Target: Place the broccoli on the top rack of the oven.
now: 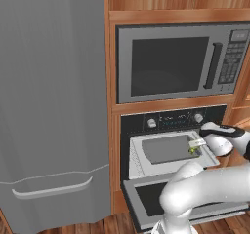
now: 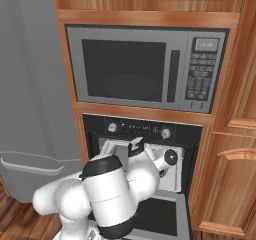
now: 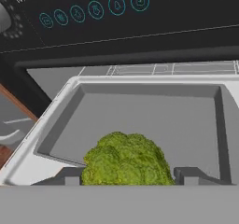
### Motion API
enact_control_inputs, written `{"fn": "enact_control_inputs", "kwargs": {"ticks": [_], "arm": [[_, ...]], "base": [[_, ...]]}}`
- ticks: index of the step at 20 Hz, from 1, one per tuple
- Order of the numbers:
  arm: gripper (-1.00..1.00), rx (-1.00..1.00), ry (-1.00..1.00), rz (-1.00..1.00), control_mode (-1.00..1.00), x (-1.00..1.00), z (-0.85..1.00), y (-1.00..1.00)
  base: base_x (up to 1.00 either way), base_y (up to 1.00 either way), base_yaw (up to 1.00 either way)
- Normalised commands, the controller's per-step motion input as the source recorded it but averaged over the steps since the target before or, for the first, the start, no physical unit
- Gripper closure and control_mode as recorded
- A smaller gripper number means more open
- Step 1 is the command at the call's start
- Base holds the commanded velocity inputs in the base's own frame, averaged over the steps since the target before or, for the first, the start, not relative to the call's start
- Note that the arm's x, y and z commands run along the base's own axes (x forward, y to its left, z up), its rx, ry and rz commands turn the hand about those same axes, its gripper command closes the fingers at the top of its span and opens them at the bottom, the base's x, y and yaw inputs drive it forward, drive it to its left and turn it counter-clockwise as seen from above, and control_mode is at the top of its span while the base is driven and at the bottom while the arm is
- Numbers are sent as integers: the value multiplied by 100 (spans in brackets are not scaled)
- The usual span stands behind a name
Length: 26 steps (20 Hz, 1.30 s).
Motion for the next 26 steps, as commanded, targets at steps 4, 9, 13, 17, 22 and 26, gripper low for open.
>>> {"fn": "enact_control_inputs", "kwargs": {"ticks": [4,9,13,17,22,26], "arm": [[100,0,0,-3,-100,44,-39,19],[100,0,0,-7,-100,41,-40,14],[100,0,0,-8,-100,33,-38,0],[100,-1,0,-5,-100,25,-46,0],[100,0,4,0,-100,3,-20,0],[100,0,4,0,-100,5,-9,0]], "base": [[0,0,0],[0,0,0],[0,0,0],[0,0,0],[0,0,0],[0,0,0]]}}
